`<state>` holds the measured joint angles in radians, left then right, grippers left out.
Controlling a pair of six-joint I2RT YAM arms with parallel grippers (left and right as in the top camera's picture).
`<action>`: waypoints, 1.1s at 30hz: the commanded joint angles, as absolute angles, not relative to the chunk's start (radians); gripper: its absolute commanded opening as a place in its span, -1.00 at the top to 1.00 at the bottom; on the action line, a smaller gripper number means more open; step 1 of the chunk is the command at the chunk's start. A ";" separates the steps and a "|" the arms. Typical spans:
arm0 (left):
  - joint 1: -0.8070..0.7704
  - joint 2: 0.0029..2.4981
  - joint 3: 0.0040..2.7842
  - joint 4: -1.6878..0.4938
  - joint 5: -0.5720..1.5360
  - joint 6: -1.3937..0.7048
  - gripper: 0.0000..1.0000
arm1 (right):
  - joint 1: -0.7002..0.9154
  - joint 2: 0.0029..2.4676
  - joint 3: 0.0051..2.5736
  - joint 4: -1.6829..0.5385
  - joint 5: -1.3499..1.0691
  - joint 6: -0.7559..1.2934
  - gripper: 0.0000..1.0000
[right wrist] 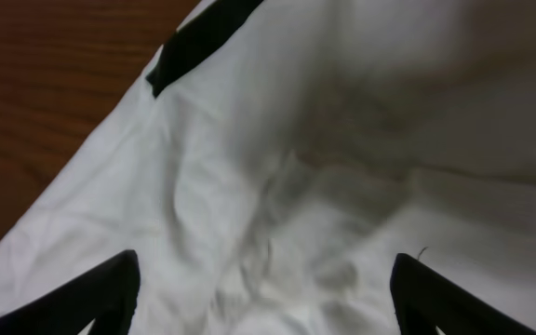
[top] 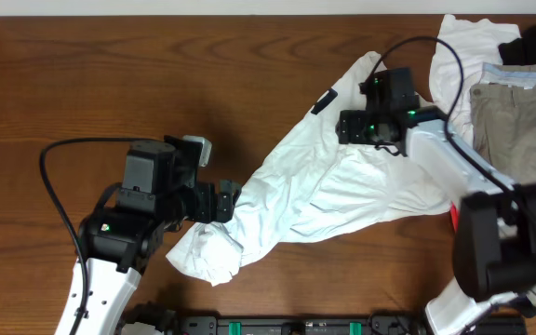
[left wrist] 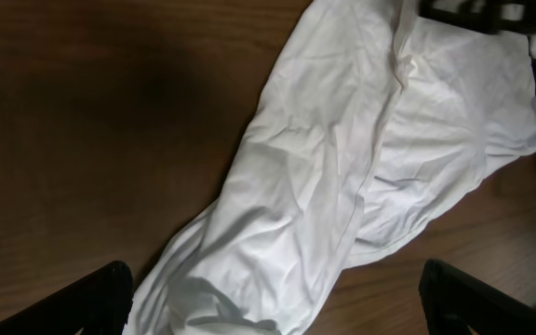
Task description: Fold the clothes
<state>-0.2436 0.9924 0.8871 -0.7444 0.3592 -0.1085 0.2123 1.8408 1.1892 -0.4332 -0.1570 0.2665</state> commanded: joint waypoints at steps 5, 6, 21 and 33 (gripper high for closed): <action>-0.247 0.993 0.905 -0.754 0.347 -0.117 -0.96 | 0.220 1.966 1.192 -0.357 -0.121 0.393 -0.47; -0.247 0.993 0.905 -0.754 0.347 -0.117 -0.96 | 0.220 1.975 1.192 -0.350 -0.119 0.393 -0.42; -0.247 0.993 0.905 -0.754 0.348 -0.117 -0.96 | 0.201 1.856 1.227 -0.455 -0.006 0.390 0.98; -0.354 0.993 0.905 -0.734 0.402 -0.117 -0.96 | 0.155 1.487 1.517 -0.706 0.064 0.327 0.98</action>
